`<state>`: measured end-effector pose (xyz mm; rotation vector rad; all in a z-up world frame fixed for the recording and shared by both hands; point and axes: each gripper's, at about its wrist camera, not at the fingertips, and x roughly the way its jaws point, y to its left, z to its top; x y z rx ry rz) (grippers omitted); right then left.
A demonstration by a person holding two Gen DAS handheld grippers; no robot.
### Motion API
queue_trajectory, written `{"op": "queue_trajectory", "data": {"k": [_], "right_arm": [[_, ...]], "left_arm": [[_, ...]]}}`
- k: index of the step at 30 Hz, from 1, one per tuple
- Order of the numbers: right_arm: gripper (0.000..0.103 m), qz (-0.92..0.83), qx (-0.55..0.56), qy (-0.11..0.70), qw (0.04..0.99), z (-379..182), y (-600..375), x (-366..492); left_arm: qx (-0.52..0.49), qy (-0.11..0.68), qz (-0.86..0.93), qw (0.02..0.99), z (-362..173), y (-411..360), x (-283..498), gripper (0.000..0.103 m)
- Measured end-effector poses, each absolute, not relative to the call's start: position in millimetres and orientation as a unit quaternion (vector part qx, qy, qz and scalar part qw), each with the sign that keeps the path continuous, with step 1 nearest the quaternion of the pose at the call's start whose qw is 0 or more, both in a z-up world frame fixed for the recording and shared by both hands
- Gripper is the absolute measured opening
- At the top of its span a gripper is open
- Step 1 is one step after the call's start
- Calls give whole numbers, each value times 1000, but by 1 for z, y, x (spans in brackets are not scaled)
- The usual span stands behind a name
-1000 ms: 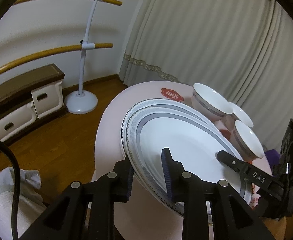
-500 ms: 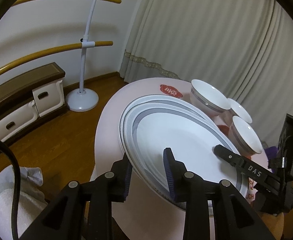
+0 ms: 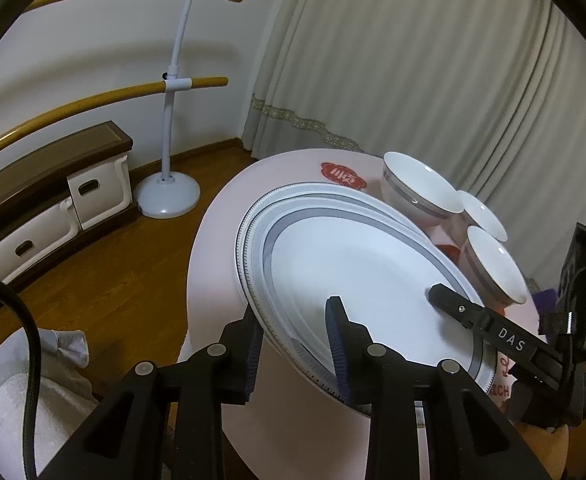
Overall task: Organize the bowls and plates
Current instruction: 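Lower the held plate with both grippers onto the two stacked plates, then settle the plate flat on the stack, aligning rims with both grippers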
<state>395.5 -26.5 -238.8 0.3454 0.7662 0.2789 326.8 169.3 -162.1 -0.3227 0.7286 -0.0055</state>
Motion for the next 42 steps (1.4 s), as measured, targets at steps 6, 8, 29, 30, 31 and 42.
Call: {"op": "queue_trajectory", "data": {"k": [6,8,29,30,31,42], "right_arm": [[30,136,170,372,902,-240,-25,396],[30,135,171,373,902,-240,-25,397],[31,133,175,377,900,-239,-24,387],[31,133,174,377,900,-240,-24,387],[32,133,174,377,900,-239,-25,387],[31,136,171,376,900,-241,-23,388]], "left_arm": [[-153,353,4,923,-164,165,331,25],[-153,353,3,923,-164,166,330,25],[-147,355,10,923,-166,165,332,25],[-146,355,10,923,-166,165,332,25],[-145,355,10,923,-166,164,332,25],[-146,358,13,922,-167,167,331,31]]}}
